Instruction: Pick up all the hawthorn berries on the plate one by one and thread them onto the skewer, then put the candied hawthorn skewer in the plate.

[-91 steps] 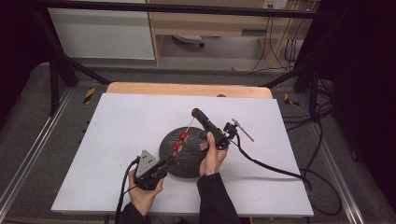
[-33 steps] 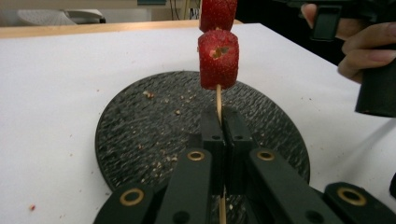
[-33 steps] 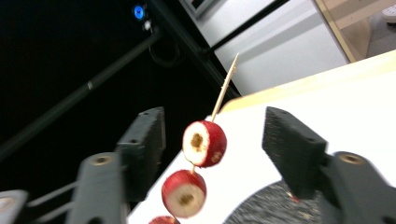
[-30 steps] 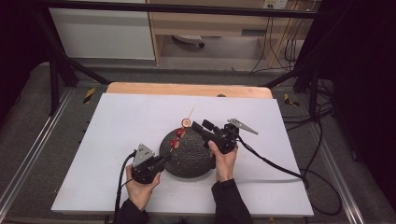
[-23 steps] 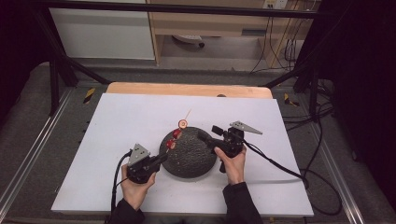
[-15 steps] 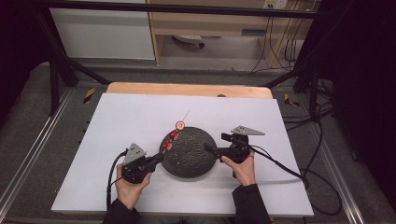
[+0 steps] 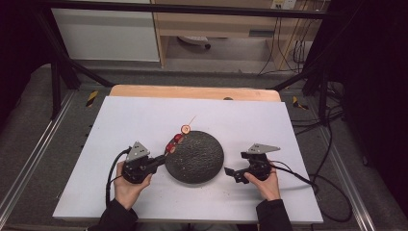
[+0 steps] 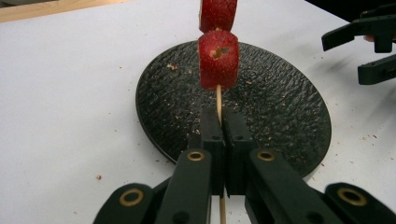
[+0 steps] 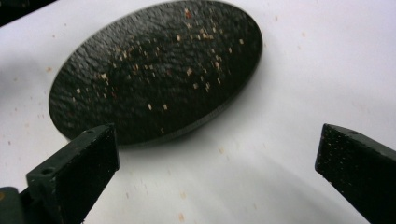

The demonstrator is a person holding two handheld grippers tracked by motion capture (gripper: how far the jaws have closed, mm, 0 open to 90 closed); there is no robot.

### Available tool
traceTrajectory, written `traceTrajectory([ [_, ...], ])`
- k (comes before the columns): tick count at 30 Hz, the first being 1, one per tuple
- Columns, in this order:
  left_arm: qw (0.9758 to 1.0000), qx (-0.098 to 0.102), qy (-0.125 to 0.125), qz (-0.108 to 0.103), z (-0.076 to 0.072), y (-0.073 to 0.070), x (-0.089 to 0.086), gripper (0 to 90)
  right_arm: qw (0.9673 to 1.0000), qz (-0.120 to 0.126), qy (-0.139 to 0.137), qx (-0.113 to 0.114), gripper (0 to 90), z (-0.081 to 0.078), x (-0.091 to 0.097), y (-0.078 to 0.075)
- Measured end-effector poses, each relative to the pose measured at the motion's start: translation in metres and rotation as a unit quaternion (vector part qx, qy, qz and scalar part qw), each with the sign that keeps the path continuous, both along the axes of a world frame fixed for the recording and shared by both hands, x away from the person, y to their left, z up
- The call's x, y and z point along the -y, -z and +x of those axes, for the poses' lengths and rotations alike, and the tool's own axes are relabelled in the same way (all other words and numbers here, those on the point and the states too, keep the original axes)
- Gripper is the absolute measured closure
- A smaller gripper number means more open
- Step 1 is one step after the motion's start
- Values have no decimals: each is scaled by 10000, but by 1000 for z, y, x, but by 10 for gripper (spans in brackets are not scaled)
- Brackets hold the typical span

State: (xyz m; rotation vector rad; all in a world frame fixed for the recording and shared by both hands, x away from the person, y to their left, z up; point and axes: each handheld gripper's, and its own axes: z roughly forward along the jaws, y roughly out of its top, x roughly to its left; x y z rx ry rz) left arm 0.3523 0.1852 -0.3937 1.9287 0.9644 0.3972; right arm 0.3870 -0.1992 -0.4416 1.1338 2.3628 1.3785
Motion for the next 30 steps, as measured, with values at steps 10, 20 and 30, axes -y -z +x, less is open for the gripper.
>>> traceTrajectory([
  [10, 9996, -158, 110, 196, 11, -7, 13, 885, 9998, -181, 24, -72, 6, -10, 25, 11],
  [20, 9980, -395, 219, 431, 21, -2, 33, 886, 9994, -276, 108, -154, 6, -16, 40, 16],
  [30, 9938, -671, 257, 843, 28, 16, 55, 885, 9995, -208, 169, -161, 6, -21, 48, 17],
])
